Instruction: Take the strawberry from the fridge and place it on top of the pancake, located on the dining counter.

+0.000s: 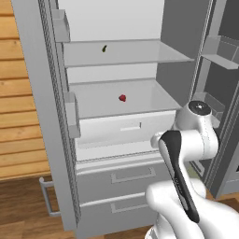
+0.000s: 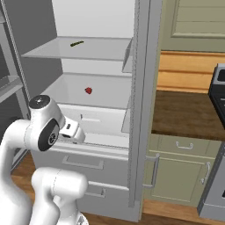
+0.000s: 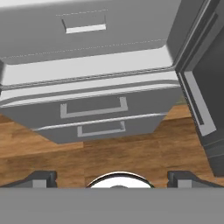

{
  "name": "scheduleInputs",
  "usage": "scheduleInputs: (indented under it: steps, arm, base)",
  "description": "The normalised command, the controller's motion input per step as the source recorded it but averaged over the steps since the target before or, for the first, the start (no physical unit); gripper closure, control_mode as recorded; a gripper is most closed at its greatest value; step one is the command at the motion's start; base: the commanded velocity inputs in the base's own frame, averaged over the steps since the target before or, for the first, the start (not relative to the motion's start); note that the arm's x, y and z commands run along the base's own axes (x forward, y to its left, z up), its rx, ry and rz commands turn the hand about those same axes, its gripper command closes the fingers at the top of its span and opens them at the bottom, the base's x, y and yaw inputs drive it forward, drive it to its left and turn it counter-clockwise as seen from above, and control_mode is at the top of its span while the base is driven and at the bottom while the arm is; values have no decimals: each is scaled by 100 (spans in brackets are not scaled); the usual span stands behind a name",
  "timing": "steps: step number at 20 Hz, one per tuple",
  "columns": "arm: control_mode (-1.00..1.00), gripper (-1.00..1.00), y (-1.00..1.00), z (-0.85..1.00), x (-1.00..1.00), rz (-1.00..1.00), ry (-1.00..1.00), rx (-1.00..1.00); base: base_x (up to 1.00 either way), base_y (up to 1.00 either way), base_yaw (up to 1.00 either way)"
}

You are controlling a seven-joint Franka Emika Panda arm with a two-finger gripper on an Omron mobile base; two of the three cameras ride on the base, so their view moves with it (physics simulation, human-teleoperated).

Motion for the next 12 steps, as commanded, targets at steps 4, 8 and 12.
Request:
scheduleInputs:
  steps: [4,8,12]
  arm:
    - [-100,-100,0,-34,-17,0,0,-1]
    - [-100,-100,0,-42,-20,0,0,-5]
    - [-100,-100,0,-6,-4,0,0,0]
  base:
    - [0,0,0]
    - [0,0,0]
    - [0,0,0]
